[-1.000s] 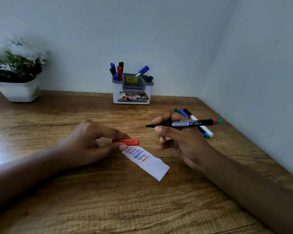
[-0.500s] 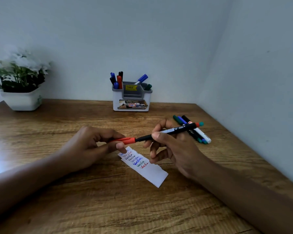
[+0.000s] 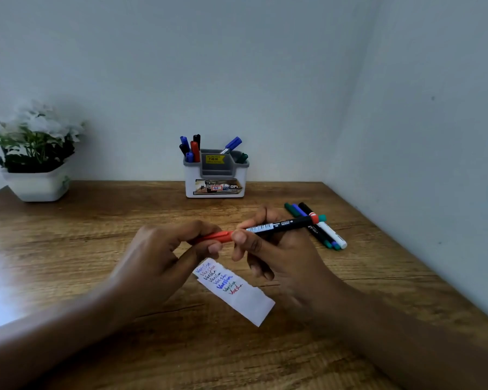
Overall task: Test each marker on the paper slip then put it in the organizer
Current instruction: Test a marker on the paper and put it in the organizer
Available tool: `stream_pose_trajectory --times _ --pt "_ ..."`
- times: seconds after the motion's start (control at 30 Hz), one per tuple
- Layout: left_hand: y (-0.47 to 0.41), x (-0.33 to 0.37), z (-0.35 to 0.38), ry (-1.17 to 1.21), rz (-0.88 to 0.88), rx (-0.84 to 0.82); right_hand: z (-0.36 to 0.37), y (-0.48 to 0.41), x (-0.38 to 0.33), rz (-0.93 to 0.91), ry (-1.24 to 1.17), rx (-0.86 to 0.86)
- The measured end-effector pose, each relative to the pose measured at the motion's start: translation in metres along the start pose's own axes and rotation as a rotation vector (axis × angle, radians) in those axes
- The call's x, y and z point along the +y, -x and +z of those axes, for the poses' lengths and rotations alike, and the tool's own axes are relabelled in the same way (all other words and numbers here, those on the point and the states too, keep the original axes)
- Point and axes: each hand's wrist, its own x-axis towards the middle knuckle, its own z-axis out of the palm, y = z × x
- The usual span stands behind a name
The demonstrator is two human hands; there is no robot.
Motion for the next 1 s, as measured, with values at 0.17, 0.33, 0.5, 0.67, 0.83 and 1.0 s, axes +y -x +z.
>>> stream_pose_trajectory --times 0.17,0.33,0.5,0.67,0.83,1.0 --pt "-0.018 0.004 0.005 0.096 -0.178 0.003 -0.008 -0.008 0.002 0.039 -0.034 0.062" --pt "-0.028 -0.008 0.0 0.217 -0.398 0.031 -0.026 -0.018 -0.008 0.042 -0.098 0.185" --pt "-0.054 -0.047 0.011 0.272 -0.713 0.089 -0.047 -0.036 -0.023 0.041 0.046 0.215" --pt "-0.088 -0.081 0.033 0.194 -0.802 0.117 -0.074 -0.091 -0.05 0.057 0.688 0.281" --pt "-0.115 -0.095 0.054 0.241 -0.783 0.257 -0.088 -0.169 -0.076 0.125 1.092 0.267" --pt "-0.117 -0.11 0.06 0.261 -0.767 0.275 -0.078 -0.214 -0.076 0.132 1.371 0.236"
